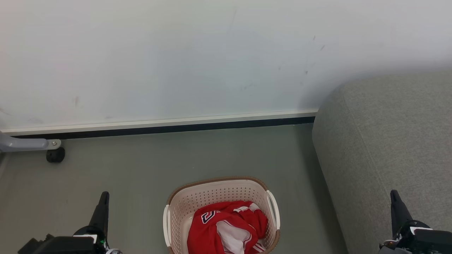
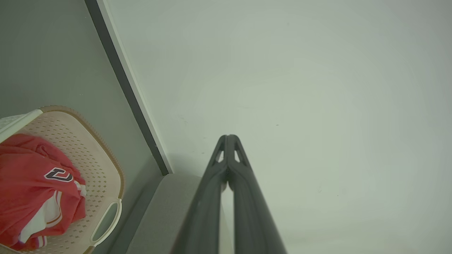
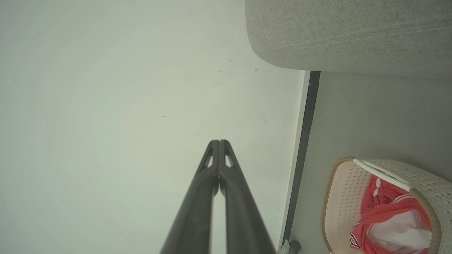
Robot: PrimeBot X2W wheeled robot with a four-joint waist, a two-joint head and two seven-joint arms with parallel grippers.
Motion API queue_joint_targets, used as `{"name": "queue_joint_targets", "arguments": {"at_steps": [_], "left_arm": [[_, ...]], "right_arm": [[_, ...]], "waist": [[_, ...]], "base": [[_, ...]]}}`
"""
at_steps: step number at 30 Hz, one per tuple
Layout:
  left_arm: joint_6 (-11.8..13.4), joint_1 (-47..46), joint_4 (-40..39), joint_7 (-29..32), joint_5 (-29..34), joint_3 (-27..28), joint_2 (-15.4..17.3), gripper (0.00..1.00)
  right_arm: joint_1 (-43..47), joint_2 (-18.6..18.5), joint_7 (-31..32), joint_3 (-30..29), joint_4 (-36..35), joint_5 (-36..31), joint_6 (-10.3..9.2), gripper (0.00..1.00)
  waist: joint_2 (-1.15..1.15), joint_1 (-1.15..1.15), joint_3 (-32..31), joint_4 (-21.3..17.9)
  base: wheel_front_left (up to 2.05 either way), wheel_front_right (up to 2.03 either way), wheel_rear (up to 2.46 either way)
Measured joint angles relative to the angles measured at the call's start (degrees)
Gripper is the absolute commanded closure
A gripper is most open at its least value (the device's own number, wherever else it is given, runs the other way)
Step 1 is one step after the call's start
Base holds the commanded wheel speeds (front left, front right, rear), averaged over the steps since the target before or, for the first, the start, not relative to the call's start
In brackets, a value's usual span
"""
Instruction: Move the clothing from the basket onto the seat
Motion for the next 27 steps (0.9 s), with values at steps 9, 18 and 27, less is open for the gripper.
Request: {"name": "queue_joint_targets", "arguments": {"at_steps": [9, 18, 27], "left_arm": [[0.00, 0.00, 0.00, 0.00, 0.00, 0.00, 0.00, 1.00], [0.00, 0.00, 0.00, 0.00, 0.00, 0.00, 0.00, 1.00], [0.00, 0.00, 0.00, 0.00, 0.00, 0.00, 0.00, 1.00]], "right_arm": [[0.00, 0.00, 0.00, 0.00, 0.00, 0.00, 0.00, 1.00], [0.00, 0.00, 0.00, 0.00, 0.00, 0.00, 0.00, 1.00], [0.00, 0.00, 0.00, 0.00, 0.00, 0.00, 0.00, 1.00]], "waist": [[0.00, 0.00, 0.00, 0.00], [0.00, 0.00, 0.00, 0.00], [0.00, 0.00, 0.00, 0.00]], "base": [[0.00, 0.00, 0.00], [0.00, 0.00, 0.00], [0.00, 0.00, 0.00]]}}
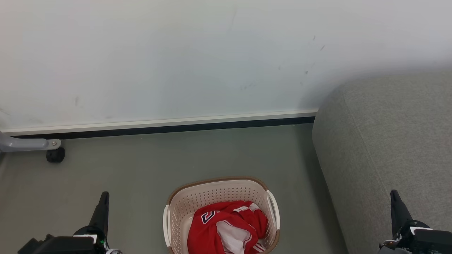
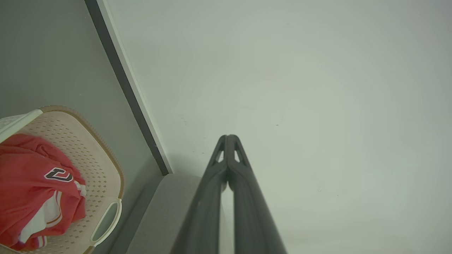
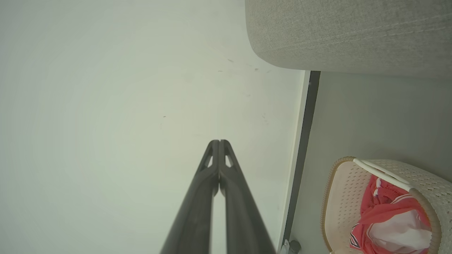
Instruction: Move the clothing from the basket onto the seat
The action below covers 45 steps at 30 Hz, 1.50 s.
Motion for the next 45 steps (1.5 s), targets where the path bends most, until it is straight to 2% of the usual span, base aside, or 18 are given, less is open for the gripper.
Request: {"name": "queue_joint_targets", "arguments": {"at_steps": [45], "left_arm": [[0.00, 0.00, 0.00, 0.00, 0.00, 0.00, 0.00, 1.00]], "right_arm": [[0.00, 0.00, 0.00, 0.00, 0.00, 0.00, 0.00, 1.00]], "waist": [[0.00, 0.00, 0.00, 0.00]], "base": [[0.00, 0.00, 0.00]]}}
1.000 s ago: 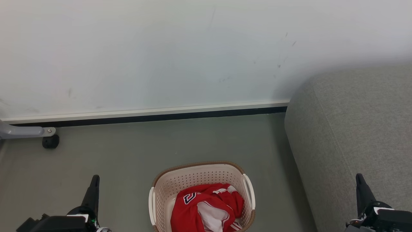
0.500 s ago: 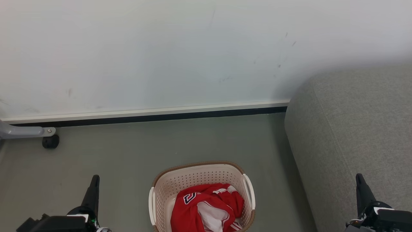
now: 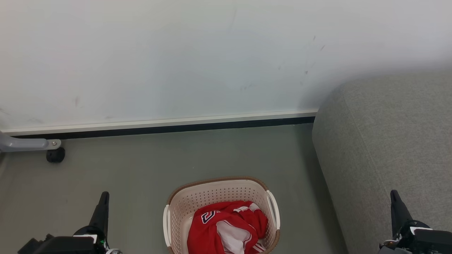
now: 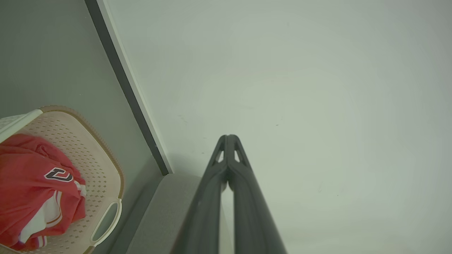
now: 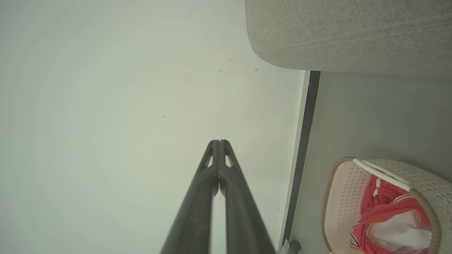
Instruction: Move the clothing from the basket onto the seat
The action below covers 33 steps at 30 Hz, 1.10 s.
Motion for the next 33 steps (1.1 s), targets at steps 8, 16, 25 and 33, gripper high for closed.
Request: {"name": "queue_joint_targets", "arguments": {"at_steps": [8, 16, 25, 33], "left_arm": [[0.00, 0.00, 0.00, 0.00, 0.00, 0.00, 0.00, 1.00], [0.00, 0.00, 0.00, 0.00, 0.00, 0.00, 0.00, 1.00], [0.00, 0.00, 0.00, 0.00, 0.00, 0.00, 0.00, 1.00], [0.00, 0.00, 0.00, 0.00, 0.00, 0.00, 0.00, 1.00]], "right_arm": [[0.00, 0.00, 0.00, 0.00, 0.00, 0.00, 0.00, 1.00], [0.00, 0.00, 0.00, 0.00, 0.00, 0.00, 0.00, 1.00], [0.00, 0.00, 0.00, 0.00, 0.00, 0.00, 0.00, 1.00], [0.00, 0.00, 0.00, 0.00, 0.00, 0.00, 0.00, 1.00]], "waist": [[0.00, 0.00, 0.00, 0.00], [0.00, 0.00, 0.00, 0.00], [0.00, 0.00, 0.00, 0.00], [0.00, 0.00, 0.00, 0.00]], "base": [[0.00, 0.00, 0.00], [0.00, 0.00, 0.00], [0.00, 0.00, 0.00], [0.00, 0.00, 0.00]]}}
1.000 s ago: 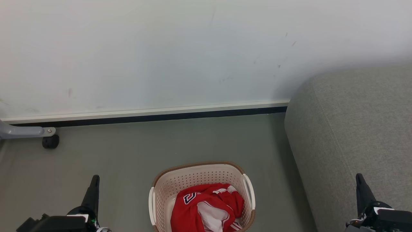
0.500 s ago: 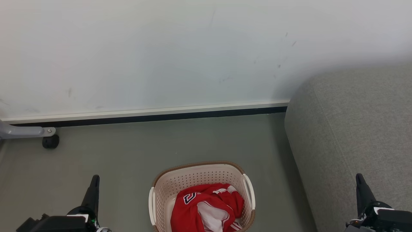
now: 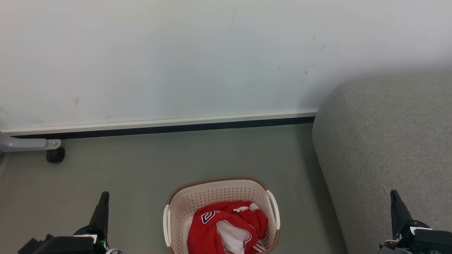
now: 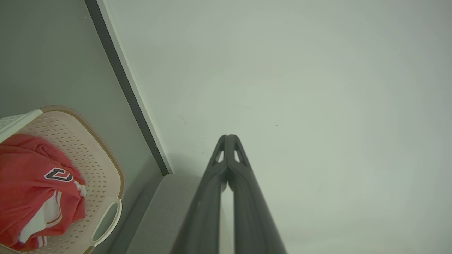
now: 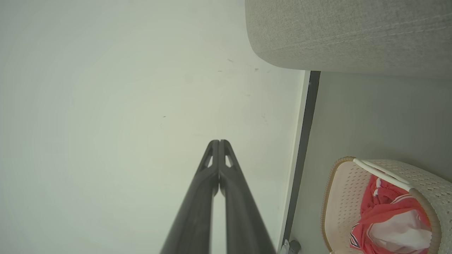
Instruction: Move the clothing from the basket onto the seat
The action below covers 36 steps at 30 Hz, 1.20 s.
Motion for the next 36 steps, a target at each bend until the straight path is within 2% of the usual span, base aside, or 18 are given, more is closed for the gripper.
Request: {"name": "queue_joint_targets", "arguments": {"at_steps": [6, 7, 12, 24, 29, 36], "left_arm": [[0.00, 0.00, 0.00, 0.00, -0.01, 0.00, 0.00, 1.00], [0.03, 0.22, 0.40, -0.01, 0.00, -0.07, -0.09, 0.00], [0.11, 2.72, 2.64, -0.11, 0.00, -0.54, -0.68, 0.00], [0.63, 2.75, 1.05, -2.76, 2.20, -2.89, -0.65, 0.00], [1.65, 2.75, -0.19, -3.86, 4.52, -3.58, -0.63, 0.00], [3.15, 2.75, -1.89, -5.20, 10.87, -5.00, -0.56, 0.00]], "right_arm": [[0.00, 0.00, 0.00, 0.00, 0.00, 0.00, 0.00, 1.00], [0.15, 0.07, 0.00, 0.05, 0.43, -0.01, -0.02, 0.00], [2.41, 0.86, -0.15, 0.46, 2.54, -0.02, -0.19, 0.00], [2.91, 0.86, -2.61, 1.67, 1.66, -1.35, -0.53, 0.00], [3.65, 0.85, -3.76, 1.85, 0.53, -3.61, -1.71, 0.00], [3.86, 0.82, -5.13, 3.11, -1.69, -9.59, -3.42, 0.00]], "waist": [[0.00, 0.00, 0.00, 0.00], [0.00, 0.00, 0.00, 0.00], [0.00, 0.00, -0.01, -0.01], [0.00, 0.00, -0.58, 0.11], [0.00, 0.00, -0.78, 0.18], [0.00, 0.00, -0.99, 0.23]], "base": [[0.00, 0.00, 0.00], [0.00, 0.00, 0.00], [0.00, 0.00, 0.00], [0.00, 0.00, 0.00], [0.00, 0.00, 0.00], [0.00, 0.00, 0.00]]}}
